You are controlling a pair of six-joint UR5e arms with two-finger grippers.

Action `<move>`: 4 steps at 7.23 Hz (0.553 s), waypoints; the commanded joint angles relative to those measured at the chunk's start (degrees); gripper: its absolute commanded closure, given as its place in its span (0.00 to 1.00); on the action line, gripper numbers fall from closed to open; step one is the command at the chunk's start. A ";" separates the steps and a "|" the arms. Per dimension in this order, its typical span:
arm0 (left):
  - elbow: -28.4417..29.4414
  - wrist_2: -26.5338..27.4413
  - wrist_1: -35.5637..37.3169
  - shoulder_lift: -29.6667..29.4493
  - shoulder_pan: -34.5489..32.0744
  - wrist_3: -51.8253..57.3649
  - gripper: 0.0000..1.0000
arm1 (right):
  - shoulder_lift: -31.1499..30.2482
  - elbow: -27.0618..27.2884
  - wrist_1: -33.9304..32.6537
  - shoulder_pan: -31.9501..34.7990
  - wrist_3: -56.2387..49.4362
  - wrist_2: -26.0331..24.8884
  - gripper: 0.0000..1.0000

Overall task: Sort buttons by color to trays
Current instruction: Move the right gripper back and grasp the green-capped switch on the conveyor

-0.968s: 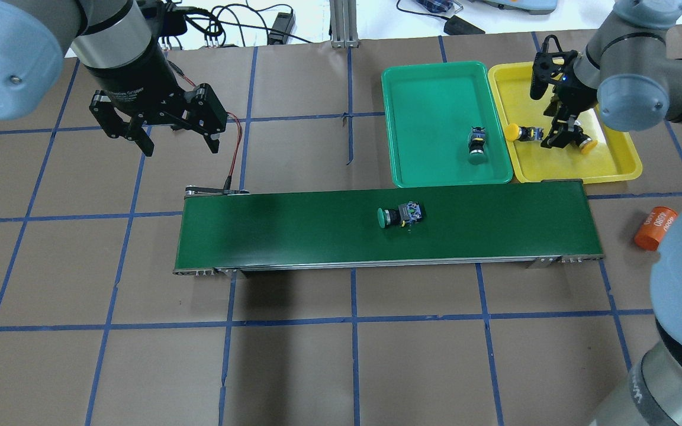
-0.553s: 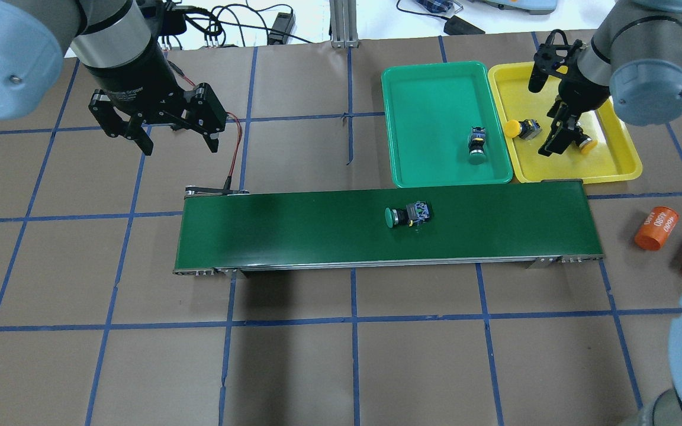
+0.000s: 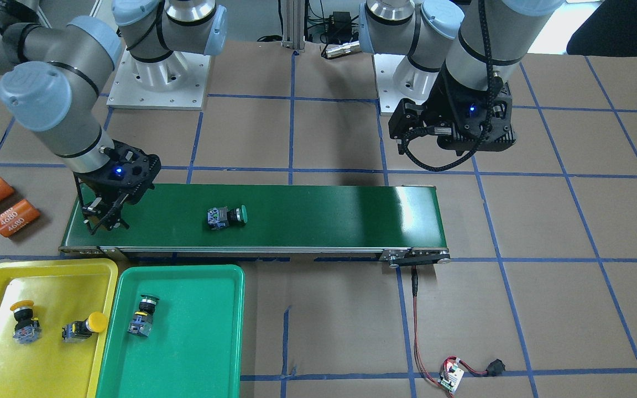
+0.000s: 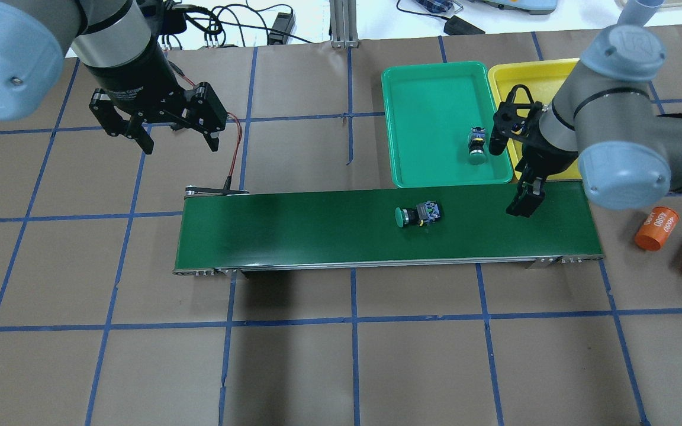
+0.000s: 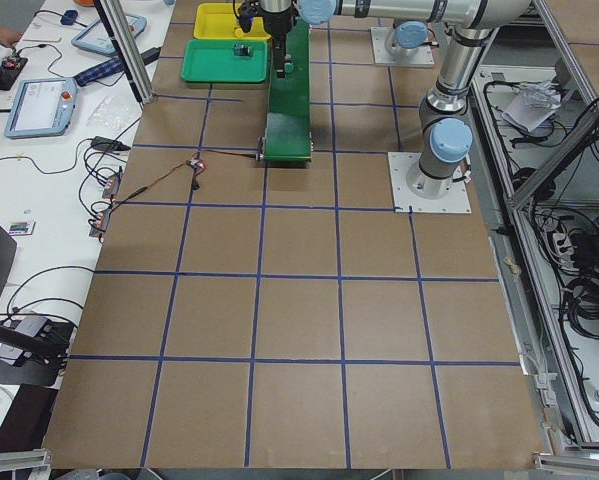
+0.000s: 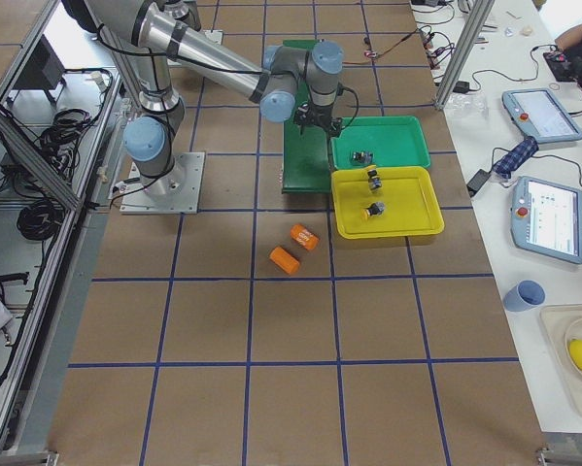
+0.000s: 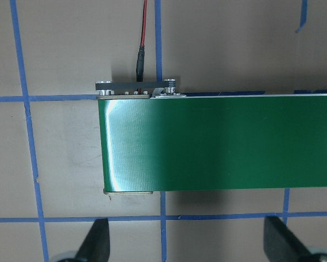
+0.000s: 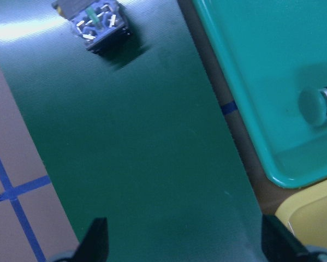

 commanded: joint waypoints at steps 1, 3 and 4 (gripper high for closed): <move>-0.03 0.00 0.29 -0.06 0.00 0.12 0.00 | 2.00 3.54 -8.19 3.53 -7.57 -0.29 0.00; -0.11 -0.09 0.29 0.11 0.00 0.12 0.00 | 3.52 3.02 -8.64 8.26 -15.06 -3.25 0.00; -0.12 0.00 0.29 0.11 0.09 0.56 0.00 | 3.96 2.32 -8.73 9.59 -15.08 -3.97 0.00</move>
